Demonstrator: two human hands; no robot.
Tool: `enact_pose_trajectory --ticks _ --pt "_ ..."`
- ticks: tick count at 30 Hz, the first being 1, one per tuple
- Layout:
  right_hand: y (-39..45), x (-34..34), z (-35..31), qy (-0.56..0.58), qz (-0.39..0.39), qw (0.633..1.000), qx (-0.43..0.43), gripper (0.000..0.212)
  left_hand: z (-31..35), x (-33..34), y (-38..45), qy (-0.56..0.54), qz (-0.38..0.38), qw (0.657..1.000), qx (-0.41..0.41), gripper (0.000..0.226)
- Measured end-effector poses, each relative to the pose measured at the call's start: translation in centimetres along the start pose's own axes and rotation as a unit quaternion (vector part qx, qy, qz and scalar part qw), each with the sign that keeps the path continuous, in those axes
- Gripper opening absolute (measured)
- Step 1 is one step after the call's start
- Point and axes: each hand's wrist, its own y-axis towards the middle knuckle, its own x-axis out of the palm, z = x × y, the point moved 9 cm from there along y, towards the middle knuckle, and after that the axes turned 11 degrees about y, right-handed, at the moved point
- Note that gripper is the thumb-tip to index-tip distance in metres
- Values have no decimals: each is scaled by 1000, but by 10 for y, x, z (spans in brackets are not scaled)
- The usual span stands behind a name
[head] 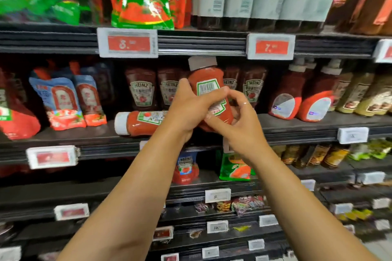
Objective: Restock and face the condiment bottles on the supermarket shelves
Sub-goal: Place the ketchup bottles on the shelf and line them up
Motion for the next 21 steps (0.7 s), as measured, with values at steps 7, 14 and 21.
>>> enact_pose_trajectory --ticks 7,14,21 --pt "22 -65 -21 23 21 1000 2 53 5 -18 11 3 -14 1000 -23 98" --pt "56 -52 -30 72 27 997 23 49 9 -14 17 279 -117 952 32 61" --pt "78 -17 -40 -184 13 983 -1 42 9 -27 18 463 -40 884 52 33"
